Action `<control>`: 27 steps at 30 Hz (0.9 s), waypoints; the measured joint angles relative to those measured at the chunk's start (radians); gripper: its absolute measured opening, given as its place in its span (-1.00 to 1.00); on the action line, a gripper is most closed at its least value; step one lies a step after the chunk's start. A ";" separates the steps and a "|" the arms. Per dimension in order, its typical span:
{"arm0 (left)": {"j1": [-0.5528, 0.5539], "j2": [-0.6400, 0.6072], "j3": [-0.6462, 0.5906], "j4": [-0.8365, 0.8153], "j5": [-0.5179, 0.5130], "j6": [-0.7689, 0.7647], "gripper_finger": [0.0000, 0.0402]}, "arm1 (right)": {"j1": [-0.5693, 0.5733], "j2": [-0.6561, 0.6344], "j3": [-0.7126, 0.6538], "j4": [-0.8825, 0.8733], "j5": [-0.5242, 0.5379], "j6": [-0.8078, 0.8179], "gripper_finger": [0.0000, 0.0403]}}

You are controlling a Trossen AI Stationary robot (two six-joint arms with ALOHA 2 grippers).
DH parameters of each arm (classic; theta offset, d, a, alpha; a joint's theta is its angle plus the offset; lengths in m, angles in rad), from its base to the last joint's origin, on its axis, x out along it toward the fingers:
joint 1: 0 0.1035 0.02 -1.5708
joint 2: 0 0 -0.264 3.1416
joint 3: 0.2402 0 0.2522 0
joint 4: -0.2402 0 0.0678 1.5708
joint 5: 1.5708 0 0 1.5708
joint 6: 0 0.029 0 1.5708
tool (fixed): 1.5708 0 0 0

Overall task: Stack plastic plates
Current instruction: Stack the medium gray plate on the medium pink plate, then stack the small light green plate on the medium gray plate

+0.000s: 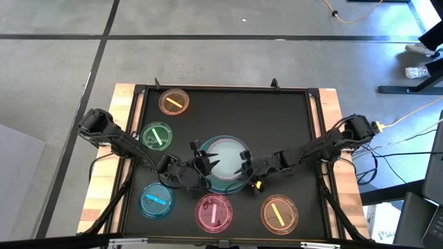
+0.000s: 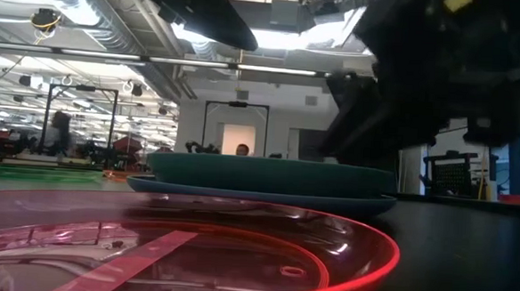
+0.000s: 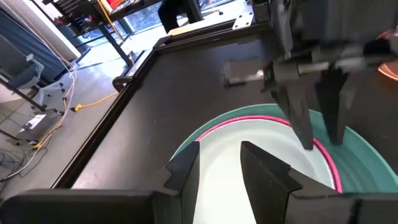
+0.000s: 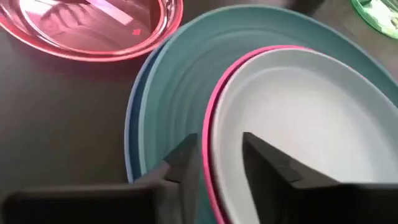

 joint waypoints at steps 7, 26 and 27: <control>0.000 0.000 0.000 0.012 0.000 0.000 -0.45 | 0.011 -0.217 0.035 -0.298 -0.010 0.052 -0.18; 0.186 -0.095 0.126 -0.647 0.245 -0.565 -0.45 | 0.010 -0.937 -0.457 -0.297 0.139 0.250 -0.18; 0.192 -0.095 0.133 -0.730 0.268 -0.628 -0.45 | 0.010 -0.944 -0.462 -0.297 0.139 0.253 -0.18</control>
